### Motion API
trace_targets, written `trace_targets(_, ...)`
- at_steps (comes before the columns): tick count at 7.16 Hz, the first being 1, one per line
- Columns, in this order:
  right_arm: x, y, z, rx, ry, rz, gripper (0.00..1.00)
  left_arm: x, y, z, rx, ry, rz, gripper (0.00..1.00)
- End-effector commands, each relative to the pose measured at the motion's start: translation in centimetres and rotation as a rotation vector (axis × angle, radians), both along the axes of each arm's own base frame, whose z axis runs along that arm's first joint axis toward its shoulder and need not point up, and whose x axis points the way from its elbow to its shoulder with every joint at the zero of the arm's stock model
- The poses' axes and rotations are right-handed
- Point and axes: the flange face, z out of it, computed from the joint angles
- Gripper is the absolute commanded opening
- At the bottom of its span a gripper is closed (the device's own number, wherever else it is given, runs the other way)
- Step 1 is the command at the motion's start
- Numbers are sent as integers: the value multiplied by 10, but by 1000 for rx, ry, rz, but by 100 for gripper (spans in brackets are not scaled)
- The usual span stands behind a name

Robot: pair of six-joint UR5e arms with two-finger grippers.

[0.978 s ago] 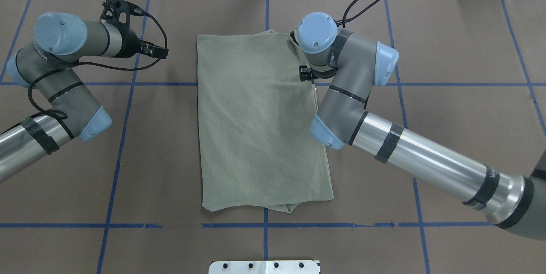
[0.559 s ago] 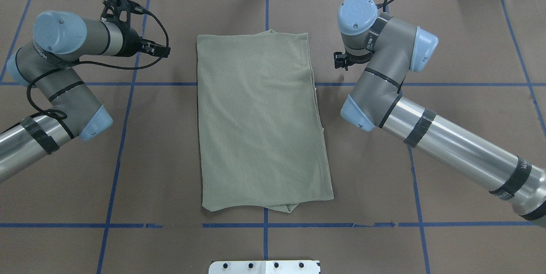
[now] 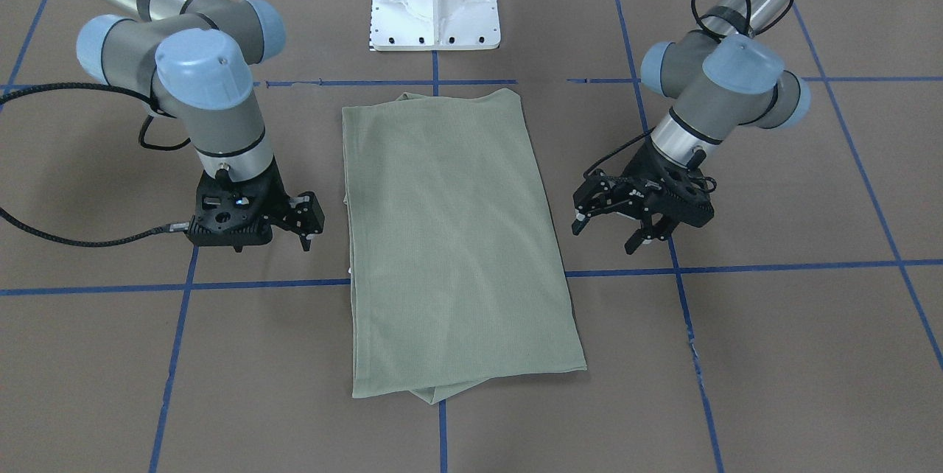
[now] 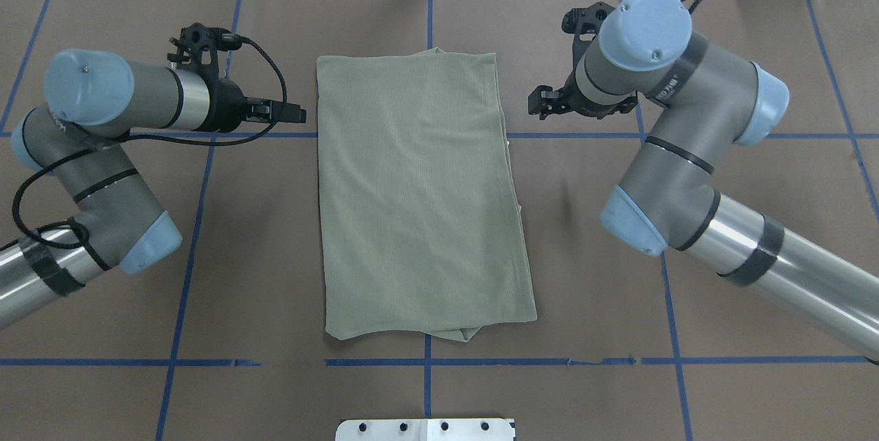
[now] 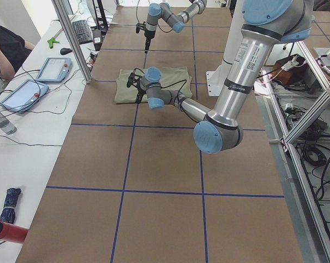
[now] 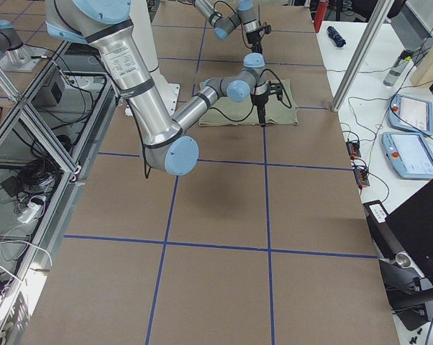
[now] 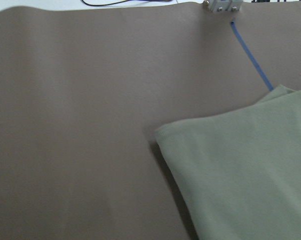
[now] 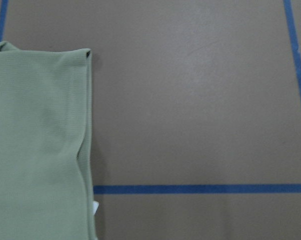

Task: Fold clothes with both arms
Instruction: 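Move both grippers down to the folded shirt's corners nearest the robot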

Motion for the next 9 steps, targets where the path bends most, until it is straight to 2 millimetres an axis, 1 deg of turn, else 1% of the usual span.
trace_targets(1,-3,76,8,-75,-278,107,100,8,109,-22,-143,136,12,100)
trace_targets(2,-2,122,10,-97,-311,158,100,8,158,-22,-202,169,16,100)
trace_targets(3,-4,166,12,-118,-329,192,100,17,198,-12,-265,175,3,100)
trace_targets(4,-8,191,7,-136,-355,225,100,34,228,-5,-316,177,-13,100)
trace_targets(5,-15,201,3,-125,-361,230,100,52,251,-1,-356,175,-28,100)
trace_targets(6,-17,202,1,-124,-366,228,100,68,264,-1,-421,175,-61,94)
trace_targets(7,-17,202,1,-123,-366,229,100,82,266,-17,-470,183,-76,86)
trace_targets(8,-18,202,0,-121,-366,228,100,94,264,-25,-483,164,-89,86)
trace_targets(9,-19,202,-1,-123,-368,227,100,105,263,-23,-486,157,-92,86)
